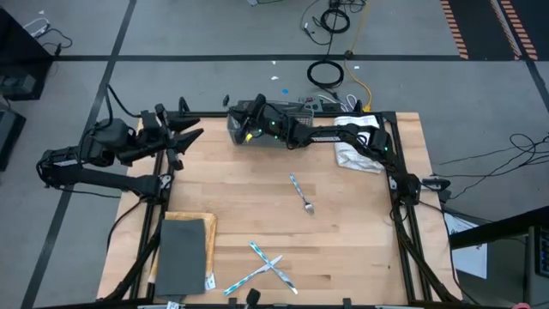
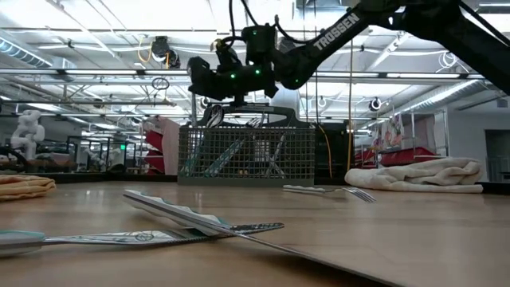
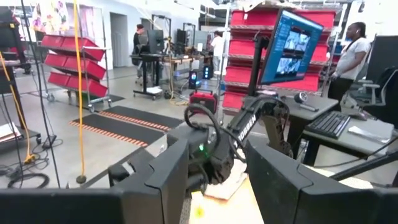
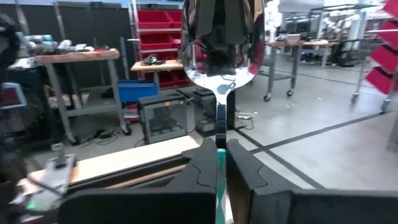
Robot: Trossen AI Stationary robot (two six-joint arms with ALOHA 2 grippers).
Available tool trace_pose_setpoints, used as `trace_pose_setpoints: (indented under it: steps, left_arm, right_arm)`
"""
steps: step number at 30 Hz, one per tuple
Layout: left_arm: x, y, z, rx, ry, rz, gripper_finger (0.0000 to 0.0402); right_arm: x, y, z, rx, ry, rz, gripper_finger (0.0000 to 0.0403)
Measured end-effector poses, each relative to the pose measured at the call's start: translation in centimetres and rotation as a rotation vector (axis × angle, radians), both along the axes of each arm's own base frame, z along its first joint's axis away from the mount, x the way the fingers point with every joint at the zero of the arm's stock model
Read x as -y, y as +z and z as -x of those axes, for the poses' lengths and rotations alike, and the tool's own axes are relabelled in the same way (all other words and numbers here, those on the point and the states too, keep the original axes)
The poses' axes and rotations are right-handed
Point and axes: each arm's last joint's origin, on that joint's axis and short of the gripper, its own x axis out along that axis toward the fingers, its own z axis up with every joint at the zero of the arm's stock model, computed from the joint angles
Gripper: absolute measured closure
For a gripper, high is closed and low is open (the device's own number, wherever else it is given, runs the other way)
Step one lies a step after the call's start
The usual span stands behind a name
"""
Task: Sort silverware
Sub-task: Put the blue spoon into the silverware basket, then put the blue knife into the silverware basket
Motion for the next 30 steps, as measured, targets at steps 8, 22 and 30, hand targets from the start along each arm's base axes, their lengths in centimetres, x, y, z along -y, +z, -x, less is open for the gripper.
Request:
trace_pose_setpoints:
  steps: [8, 22, 30]
  left_arm:
    - [0.0, -0.2, 0.0, -0.022, 0.001, -0.004, 0.0235]
    - [0.0, -0.3, 0.0, -0.037, 0.000, 0.001, 0.0235]
    - [0.0, -0.4, 0.0, -0.042, 0.000, 0.002, 0.0235]
  right_arm:
    - [1.7, -0.1, 0.7, 0.000, -0.031, -0.016, 0.0403]
    - [0.4, -0.9, 0.2, -0.076, -0.006, -0.059, 0.0323]
    - [-1.0, 1.8, 0.3, -0.003, 0.022, -0.039, 0.0262]
